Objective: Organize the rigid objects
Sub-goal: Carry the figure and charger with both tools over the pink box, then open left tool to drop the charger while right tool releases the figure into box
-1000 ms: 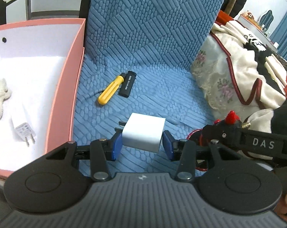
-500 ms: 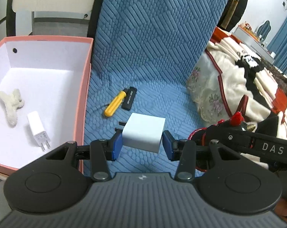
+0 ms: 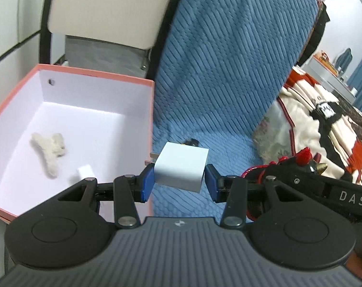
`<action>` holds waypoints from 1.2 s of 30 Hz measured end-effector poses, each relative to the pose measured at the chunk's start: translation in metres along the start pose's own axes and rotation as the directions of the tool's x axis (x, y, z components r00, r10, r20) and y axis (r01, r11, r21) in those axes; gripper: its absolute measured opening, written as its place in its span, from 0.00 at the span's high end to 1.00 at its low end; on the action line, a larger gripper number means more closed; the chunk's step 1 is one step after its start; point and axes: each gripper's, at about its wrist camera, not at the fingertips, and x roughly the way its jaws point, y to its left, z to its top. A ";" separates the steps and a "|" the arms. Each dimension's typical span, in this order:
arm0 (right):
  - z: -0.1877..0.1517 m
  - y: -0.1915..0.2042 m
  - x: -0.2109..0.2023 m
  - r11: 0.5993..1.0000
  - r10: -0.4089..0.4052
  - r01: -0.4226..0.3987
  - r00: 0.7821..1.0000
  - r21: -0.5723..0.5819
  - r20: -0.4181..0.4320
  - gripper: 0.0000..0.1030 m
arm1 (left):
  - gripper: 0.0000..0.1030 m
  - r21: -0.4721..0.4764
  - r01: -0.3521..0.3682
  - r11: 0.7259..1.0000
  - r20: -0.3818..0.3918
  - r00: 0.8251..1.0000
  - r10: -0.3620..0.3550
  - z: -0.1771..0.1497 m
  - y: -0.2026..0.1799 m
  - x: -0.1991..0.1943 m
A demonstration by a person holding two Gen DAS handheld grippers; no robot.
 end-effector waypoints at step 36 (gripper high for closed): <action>0.005 0.169 0.177 0.944 0.130 -0.232 0.916 -0.236 -0.380 0.40 | 0.55 -0.186 -0.264 0.946 -0.221 0.950 0.221 0.049 0.219 0.037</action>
